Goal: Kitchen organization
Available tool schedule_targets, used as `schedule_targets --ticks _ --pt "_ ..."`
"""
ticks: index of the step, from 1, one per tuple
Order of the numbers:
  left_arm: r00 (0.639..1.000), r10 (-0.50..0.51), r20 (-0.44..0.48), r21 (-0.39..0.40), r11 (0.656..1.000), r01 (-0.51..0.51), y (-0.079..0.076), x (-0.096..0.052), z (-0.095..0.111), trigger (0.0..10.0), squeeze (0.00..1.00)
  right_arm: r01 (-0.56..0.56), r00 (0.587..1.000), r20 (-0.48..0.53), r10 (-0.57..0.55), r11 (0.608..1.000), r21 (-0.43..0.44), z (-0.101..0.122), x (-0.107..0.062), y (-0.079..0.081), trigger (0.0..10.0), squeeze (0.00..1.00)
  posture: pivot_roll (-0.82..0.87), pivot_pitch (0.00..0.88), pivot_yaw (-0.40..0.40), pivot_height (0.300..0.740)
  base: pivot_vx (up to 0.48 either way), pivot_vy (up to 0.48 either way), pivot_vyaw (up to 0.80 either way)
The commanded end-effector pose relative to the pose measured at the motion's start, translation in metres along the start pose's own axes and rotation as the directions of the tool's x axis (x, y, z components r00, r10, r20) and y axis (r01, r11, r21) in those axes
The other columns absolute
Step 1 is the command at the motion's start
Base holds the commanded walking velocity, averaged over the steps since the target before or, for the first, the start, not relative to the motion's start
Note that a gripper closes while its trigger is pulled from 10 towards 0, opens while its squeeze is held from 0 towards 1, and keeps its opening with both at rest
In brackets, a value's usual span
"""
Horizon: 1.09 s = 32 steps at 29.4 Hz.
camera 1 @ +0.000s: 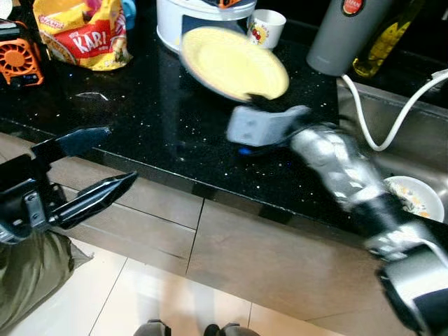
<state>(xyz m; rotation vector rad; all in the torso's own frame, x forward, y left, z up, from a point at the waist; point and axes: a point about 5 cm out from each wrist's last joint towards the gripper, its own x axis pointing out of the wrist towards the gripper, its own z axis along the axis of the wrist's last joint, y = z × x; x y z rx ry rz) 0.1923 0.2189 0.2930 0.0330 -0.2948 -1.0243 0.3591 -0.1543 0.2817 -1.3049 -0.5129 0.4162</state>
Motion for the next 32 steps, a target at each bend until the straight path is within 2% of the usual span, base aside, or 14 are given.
schedule_targets --ticks 1,6,10,12,14,21,31,32 --pt "1.0 -0.016 0.021 -0.016 1.0 0.016 -0.001 0.004 -0.004 10.0 0.0 -0.018 0.997 0.077 0.02 1.0 -0.026 0.009 -0.008 -0.008 0.0 0.0 0.1 0.121 -0.078 0.74 0.0 0.0 0.0" --pt "0.999 -0.036 0.038 -0.022 0.999 0.037 0.0 0.011 -0.006 10.0 0.0 -0.109 0.985 0.121 0.119 0.99 -0.086 0.013 -0.022 -0.01 0.0 0.0 0.08 0.122 -0.072 0.74 0.0 0.0 0.0" --pt "0.996 -0.056 0.065 -0.032 0.998 0.058 0.003 0.018 -0.008 10.0 0.0 -0.288 0.949 0.093 0.303 0.947 -0.143 0.01 -0.039 0.001 0.0 0.0 0.06 0.122 -0.077 0.74 0.0 0.0 0.0" --pt "0.996 -0.056 0.065 -0.032 0.998 0.058 0.003 0.018 -0.008 10.0 0.0 -0.288 0.949 0.093 0.303 0.947 -0.143 0.01 -0.039 0.001 0.0 0.0 0.06 0.122 -0.077 0.74 0.0 0.0 0.0" --pt "0.995 -0.059 0.074 -0.033 0.998 0.062 0.002 0.02 -0.009 10.0 0.0 -0.319 0.945 0.029 0.327 0.935 -0.154 0.002 -0.042 0.007 0.0 0.0 0.06 0.124 -0.08 0.74 0.0 0.0 0.0" --pt "0.994 -0.061 0.091 -0.04 0.997 0.065 0.001 0.024 -0.011 10.0 0.0 -0.373 0.927 -0.1 0.362 0.916 -0.147 -0.014 -0.049 0.02 0.0 0.0 0.06 0.125 -0.082 0.74 0.0 0.0 0.0" --pt "0.992 -0.065 0.111 -0.06 0.996 0.072 0.001 0.027 -0.014 10.0 0.0 -0.423 0.899 -0.166 0.405 0.902 -0.091 -0.024 -0.058 0.029 0.0 0.0 0.07 0.128 -0.08 0.74 0.0 0.0 0.0" --pt "0.991 -0.063 0.115 -0.063 0.996 0.071 0.0 0.028 -0.015 10.0 0.0 -0.422 0.898 -0.167 0.408 0.904 -0.063 -0.023 -0.059 0.029 4.5 0.85 0.07 0.128 -0.08 0.74 0.0 0.0 0.0"
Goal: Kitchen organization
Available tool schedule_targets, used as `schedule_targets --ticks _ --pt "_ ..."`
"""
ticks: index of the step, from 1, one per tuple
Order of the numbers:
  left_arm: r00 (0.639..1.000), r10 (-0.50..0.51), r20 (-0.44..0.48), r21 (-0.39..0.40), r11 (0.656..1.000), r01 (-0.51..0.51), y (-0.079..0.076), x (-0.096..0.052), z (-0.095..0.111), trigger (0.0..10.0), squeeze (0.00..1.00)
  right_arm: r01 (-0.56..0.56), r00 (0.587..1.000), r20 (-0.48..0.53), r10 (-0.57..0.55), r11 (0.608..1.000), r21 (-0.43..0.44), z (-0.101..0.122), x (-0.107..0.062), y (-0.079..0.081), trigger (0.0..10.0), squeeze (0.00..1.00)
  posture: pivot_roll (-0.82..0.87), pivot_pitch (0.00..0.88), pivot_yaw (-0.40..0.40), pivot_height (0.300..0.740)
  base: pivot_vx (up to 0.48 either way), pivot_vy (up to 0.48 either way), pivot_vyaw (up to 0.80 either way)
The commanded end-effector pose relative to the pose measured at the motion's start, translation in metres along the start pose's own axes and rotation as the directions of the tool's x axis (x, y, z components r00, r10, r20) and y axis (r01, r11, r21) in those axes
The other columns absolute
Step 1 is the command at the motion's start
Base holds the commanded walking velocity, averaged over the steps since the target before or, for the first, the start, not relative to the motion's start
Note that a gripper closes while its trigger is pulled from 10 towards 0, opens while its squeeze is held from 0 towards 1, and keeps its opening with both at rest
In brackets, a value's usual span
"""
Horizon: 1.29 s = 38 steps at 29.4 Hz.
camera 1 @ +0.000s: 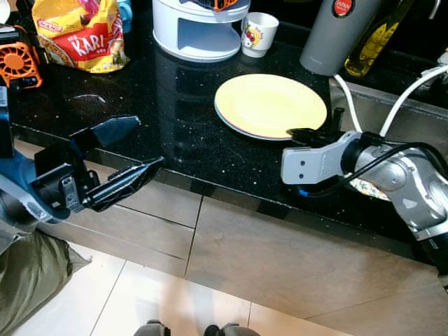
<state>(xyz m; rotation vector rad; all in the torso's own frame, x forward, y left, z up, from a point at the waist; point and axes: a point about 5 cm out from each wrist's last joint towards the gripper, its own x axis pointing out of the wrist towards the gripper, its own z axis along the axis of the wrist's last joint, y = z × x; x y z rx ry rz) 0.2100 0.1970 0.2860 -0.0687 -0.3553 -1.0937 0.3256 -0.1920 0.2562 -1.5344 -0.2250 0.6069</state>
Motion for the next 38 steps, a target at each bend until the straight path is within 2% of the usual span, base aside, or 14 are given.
schedule_targets --ticks 1,12,13,14,15,16,18,19,23,24,25,29,32,38 --pt "1.0 -0.009 0.012 -0.004 1.0 0.009 -0.002 0.003 -0.002 10.0 0.0 -0.086 0.996 -0.032 0.087 0.995 0.051 -0.007 -0.003 0.014 10.0 1.0 0.07 0.128 -0.08 0.74 0.0 0.0 0.0" --pt "1.0 0.003 0.014 0.005 1.0 -0.003 0.0 0.001 -0.001 10.0 0.0 -0.149 0.989 0.057 0.14 0.963 0.226 -0.004 -0.014 0.016 10.0 1.0 0.08 0.127 -0.08 0.74 0.0 0.0 0.0" --pt "1.0 0.003 0.013 0.007 1.0 -0.003 0.0 0.001 0.0 10.0 0.0 -0.185 0.98 0.124 0.155 0.939 0.29 0.002 -0.017 0.017 10.0 0.77 0.09 0.126 -0.08 0.74 0.0 0.0 0.0" --pt "1.0 0.005 0.012 0.011 1.0 -0.005 0.001 0.001 0.0 10.0 0.0 -0.189 0.97 0.215 0.11 0.899 0.394 0.011 -0.017 0.012 10.0 0.0 0.09 0.126 -0.08 0.74 0.0 0.0 0.0" --pt "1.0 0.007 0.011 0.015 1.0 -0.007 0.001 0.0 0.001 10.0 0.0 -0.194 0.949 0.314 0.035 0.849 0.491 0.022 -0.018 0.003 10.0 0.0 0.1 0.121 -0.077 0.74 0.0 0.0 0.0" --pt "1.0 0.007 0.011 0.015 1.0 -0.007 0.001 0.0 0.001 10.0 0.0 -0.194 0.949 0.314 0.035 0.849 0.491 0.022 -0.018 0.003 10.0 0.0 0.1 0.121 -0.077 0.74 0.0 0.0 0.0" --pt "1.0 0.01 0.01 0.022 1.0 -0.01 0.001 -0.001 0.003 10.0 0.0 -0.207 0.901 0.424 -0.088 0.771 0.602 0.035 -0.019 -0.01 10.0 0.0 0.11 0.118 -0.078 0.74 0.0 0.0 0.0" --pt "1.0 0.01 0.01 0.022 1.0 -0.01 0.001 -0.001 0.003 10.0 0.0 -0.207 0.901 0.424 -0.088 0.771 0.602 0.035 -0.019 -0.01 10.0 0.0 0.11 0.118 -0.078 0.74 0.0 0.0 0.0" --pt "0.999 0.033 0.024 0.036 0.999 -0.034 0.004 -0.001 0.004 10.0 0.0 -0.16 0.854 0.449 -0.264 0.687 0.709 0.046 -0.008 -0.024 10.0 0.0 0.11 0.111 -0.079 0.74 0.0 0.0 0.0" --pt "0.999 0.033 0.024 0.036 0.999 -0.034 0.004 -0.001 0.004 10.0 0.0 -0.16 0.854 0.449 -0.264 0.687 0.709 0.046 -0.008 -0.024 10.0 0.0 0.11 0.111 -0.079 0.74 0.0 0.0 0.0" --pt "0.997 0.066 0.037 0.045 0.997 -0.068 0.009 0.001 0.003 10.0 0.0 -0.112 0.871 0.398 -0.288 0.672 0.732 0.052 0.012 -0.021 10.0 0.0 0.12 0.108 -0.081 0.74 0.0 0.0 0.0" --pt "0.981 0.186 0.047 0.06 0.98 -0.189 0.024 0.007 -0.008 10.0 0.0 -0.112 0.881 0.385 -0.275 0.669 0.734 0.067 0.036 -0.015 10.0 0.0 0.13 0.107 -0.084 0.74 0.0 0.0 0.0" --pt "0.967 0.251 0.047 0.039 0.967 -0.253 0.029 0.009 -0.018 10.0 0.0 -0.093 0.908 0.352 -0.227 0.71 0.698 0.067 0.046 -0.014 10.0 0.0 0.13 0.11 -0.083 0.74 0.0 0.0 0.0" --pt "0.953 0.296 0.06 -0.053 0.954 -0.293 0.019 0.009 -0.036 10.0 0.0 -0.076 0.945 0.281 -0.168 0.722 0.688 0.056 0.052 -0.025 10.0 0.0 0.14 0.124 -0.094 0.74 0.0 0.0 0.0"
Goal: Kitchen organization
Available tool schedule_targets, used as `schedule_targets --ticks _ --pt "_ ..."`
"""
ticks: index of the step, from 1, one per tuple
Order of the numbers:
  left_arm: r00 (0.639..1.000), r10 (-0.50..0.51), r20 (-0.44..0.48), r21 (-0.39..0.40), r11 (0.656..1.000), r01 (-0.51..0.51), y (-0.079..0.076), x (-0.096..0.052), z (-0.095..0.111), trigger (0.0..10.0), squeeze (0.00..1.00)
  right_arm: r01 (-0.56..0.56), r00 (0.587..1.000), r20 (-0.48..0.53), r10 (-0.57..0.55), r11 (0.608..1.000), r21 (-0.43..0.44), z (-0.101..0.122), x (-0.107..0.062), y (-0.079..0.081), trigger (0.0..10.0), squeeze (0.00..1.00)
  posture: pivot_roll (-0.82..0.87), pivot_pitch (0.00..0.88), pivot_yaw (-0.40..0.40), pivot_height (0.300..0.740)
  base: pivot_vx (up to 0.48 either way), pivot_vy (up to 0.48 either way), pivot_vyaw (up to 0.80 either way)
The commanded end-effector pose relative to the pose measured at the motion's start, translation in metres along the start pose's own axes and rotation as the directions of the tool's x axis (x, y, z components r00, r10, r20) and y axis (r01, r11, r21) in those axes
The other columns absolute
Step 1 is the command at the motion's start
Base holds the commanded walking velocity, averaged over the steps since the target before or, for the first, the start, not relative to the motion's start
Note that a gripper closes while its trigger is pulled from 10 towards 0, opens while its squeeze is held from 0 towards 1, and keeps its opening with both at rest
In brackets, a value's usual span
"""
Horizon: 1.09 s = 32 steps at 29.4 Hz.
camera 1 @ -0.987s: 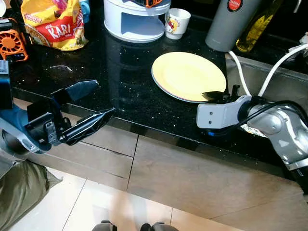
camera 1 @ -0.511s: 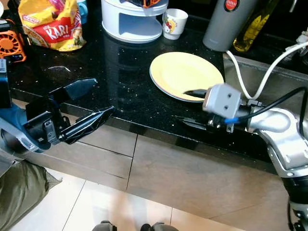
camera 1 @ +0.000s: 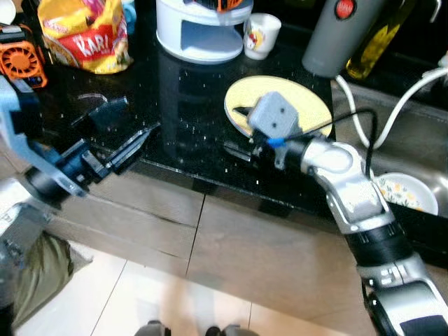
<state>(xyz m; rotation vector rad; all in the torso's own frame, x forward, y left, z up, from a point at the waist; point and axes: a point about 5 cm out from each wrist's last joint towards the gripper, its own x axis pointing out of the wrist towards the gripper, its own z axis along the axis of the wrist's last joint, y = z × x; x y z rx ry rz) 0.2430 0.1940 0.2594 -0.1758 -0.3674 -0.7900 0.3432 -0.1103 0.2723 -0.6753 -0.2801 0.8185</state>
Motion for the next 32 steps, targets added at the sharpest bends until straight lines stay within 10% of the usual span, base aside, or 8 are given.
schedule_targets --ticks 1,11,32 --pt "1.0 -0.015 0.008 -0.027 1.0 0.015 -0.008 -0.002 -0.003 10.0 0.0 0.021 0.999 -0.037 -0.02 1.0 0.006 -0.004 -0.003 -0.008 10.0 0.0 0.14 0.124 -0.094 0.74 0.0 0.0 0.0" --pt "0.983 -0.126 -0.137 -0.093 0.989 0.113 -0.041 -0.021 -0.028 10.0 0.0 0.043 0.998 -0.056 -0.042 0.999 0.017 -0.001 -0.002 -0.022 10.0 0.0 0.15 0.141 -0.108 0.74 0.0 0.0 0.0" --pt "0.983 -0.091 -0.159 -0.036 0.996 0.086 -0.045 -0.013 -0.037 10.0 0.0 0.195 0.963 -0.213 -0.166 0.973 0.123 -0.023 -0.006 -0.03 10.0 0.0 0.14 0.141 -0.1 0.74 0.0 0.0 0.0"
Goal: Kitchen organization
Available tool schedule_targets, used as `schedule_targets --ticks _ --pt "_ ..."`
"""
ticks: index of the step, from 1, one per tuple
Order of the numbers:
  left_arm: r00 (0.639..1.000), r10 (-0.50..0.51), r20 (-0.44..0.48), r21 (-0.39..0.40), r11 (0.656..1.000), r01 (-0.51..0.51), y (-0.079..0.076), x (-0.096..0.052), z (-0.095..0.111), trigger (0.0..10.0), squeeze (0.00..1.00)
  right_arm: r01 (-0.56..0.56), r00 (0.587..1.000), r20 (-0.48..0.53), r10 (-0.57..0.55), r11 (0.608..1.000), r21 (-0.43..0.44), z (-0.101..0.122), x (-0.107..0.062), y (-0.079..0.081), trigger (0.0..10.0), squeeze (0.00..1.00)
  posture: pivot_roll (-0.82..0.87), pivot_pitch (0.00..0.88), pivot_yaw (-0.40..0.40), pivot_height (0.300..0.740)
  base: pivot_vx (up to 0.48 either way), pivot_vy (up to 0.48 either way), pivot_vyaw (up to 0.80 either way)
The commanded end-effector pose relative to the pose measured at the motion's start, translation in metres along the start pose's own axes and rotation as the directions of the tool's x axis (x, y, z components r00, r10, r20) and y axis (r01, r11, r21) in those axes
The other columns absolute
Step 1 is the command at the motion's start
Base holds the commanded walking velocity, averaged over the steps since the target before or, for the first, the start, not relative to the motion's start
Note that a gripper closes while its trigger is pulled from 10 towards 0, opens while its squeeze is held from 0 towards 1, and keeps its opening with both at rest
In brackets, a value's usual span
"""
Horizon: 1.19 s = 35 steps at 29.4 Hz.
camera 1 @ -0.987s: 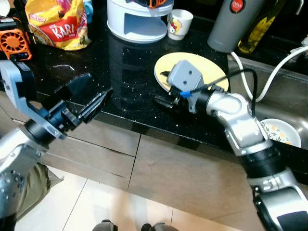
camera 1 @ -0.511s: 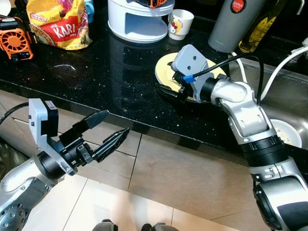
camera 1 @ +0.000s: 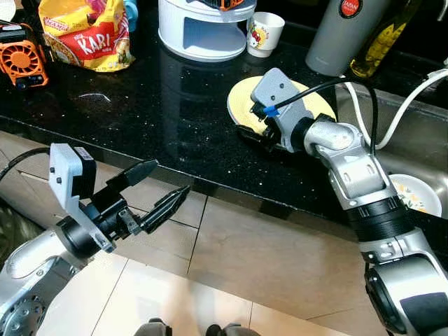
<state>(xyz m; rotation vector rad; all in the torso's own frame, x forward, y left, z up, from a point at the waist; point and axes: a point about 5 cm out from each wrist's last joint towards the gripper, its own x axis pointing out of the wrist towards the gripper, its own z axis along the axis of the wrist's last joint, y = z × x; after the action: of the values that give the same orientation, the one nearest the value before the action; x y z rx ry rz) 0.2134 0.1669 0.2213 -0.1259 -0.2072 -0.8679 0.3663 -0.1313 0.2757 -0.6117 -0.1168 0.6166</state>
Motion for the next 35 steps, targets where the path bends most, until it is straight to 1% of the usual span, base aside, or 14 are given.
schedule_targets --ticks 1,7,12,14,15,17,19,21,24,25,29,33,34,35 --pt "1.0 -0.028 0.004 0.001 1.0 0.028 -0.005 0.004 -0.001 10.0 0.0 0.032 0.999 -0.023 -0.031 0.999 0.036 -0.006 -0.004 -0.005 10.0 0.0 0.14 0.141 -0.1 0.74 0.0 0.0 0.0" --pt "0.999 -0.047 0.01 -0.008 0.999 0.047 -0.008 0.008 -0.003 10.0 0.0 0.042 0.999 -0.032 -0.041 0.997 0.057 -0.007 -0.006 -0.006 10.0 0.0 0.13 0.139 -0.098 0.74 0.0 0.0 0.0" --pt "0.998 -0.057 0.012 -0.01 0.998 0.057 -0.01 0.01 -0.004 10.0 0.0 0.051 0.998 -0.049 -0.049 0.997 0.05 -0.009 -0.006 -0.006 10.0 0.0 0.13 0.14 -0.099 0.74 0.0 0.0 0.0" --pt "0.998 -0.059 0.014 -0.011 0.998 0.059 -0.01 0.011 -0.004 10.0 0.0 0.06 0.995 -0.075 -0.059 0.998 0.012 -0.012 -0.006 -0.006 10.0 0.0 0.13 0.14 -0.099 0.74 0.0 0.0 0.0" --pt "0.998 -0.059 0.014 -0.011 0.998 0.059 -0.01 0.011 -0.004 10.0 0.0 0.06 0.995 -0.075 -0.059 0.998 0.012 -0.012 -0.006 -0.006 10.0 0.0 0.13 0.14 -0.099 0.74 0.0 0.0 0.0" --pt "0.998 -0.062 0.016 -0.011 0.998 0.062 -0.01 0.012 -0.004 10.0 0.0 0.068 0.991 -0.11 -0.071 0.997 -0.034 -0.015 -0.006 -0.006 10.0 0.0 0.13 0.139 -0.099 0.74 0.0 0.0 0.0" --pt "0.998 -0.062 0.016 -0.011 0.998 0.063 -0.01 0.012 -0.004 10.0 0.0 0.068 0.991 -0.113 -0.072 0.997 -0.037 -0.016 -0.006 -0.006 10.0 0.0 0.13 0.139 -0.099 0.74 0.0 0.0 0.0" --pt "0.998 -0.064 0.018 -0.01 0.998 0.065 -0.011 0.012 -0.004 10.0 0.0 0.069 0.985 -0.149 -0.081 0.994 -0.085 -0.019 -0.007 -0.007 10.0 0.0 0.13 0.136 -0.101 0.74 0.0 0.0 0.0" --pt "0.998 -0.065 0.018 -0.009 0.998 0.065 -0.01 0.012 -0.004 10.0 0.0 0.067 0.983 -0.164 -0.084 0.992 -0.106 -0.019 -0.008 -0.008 10.0 0.0 0.13 0.134 -0.102 0.74 0.0 0.0 0.0" --pt "0.998 -0.066 0.019 -0.008 0.998 0.066 -0.01 0.013 -0.004 10.0 0.0 0.066 0.98 -0.177 -0.089 0.989 -0.129 -0.02 -0.009 -0.009 10.0 0.0 0.13 0.131 -0.105 0.74 0.0 0.0 0.0" --pt "0.998 -0.067 0.02 -0.008 0.998 0.067 -0.01 0.013 -0.004 10.0 0.0 0.065 0.978 -0.187 -0.092 0.987 -0.147 -0.02 -0.01 -0.009 10.0 0.0 0.13 0.129 -0.105 0.74 0.0 0.0 0.0" --pt "0.997 -0.072 0.023 -0.008 0.997 0.072 -0.01 0.014 -0.004 10.0 0.0 0.038 0.974 -0.213 -0.08 0.98 -0.193 -0.021 -0.011 -0.008 10.0 0.0 0.13 0.123 -0.108 0.74 0.0 0.0 0.0" --pt "0.997 -0.074 0.024 -0.007 0.997 0.074 -0.01 0.014 -0.004 10.0 0.0 0.046 0.971 -0.22 -0.097 0.973 -0.226 -0.02 -0.012 -0.01 10.0 0.0 0.13 0.122 -0.108 0.74 0.0 0.0 0.0" --pt "0.997 -0.075 0.025 -0.007 0.997 0.075 -0.01 0.014 -0.004 10.0 0.0 0.05 0.97 -0.221 -0.104 0.97 -0.236 -0.02 -0.012 -0.011 10.0 0.0 0.13 0.122 -0.108 0.74 0.0 0.0 0.0"
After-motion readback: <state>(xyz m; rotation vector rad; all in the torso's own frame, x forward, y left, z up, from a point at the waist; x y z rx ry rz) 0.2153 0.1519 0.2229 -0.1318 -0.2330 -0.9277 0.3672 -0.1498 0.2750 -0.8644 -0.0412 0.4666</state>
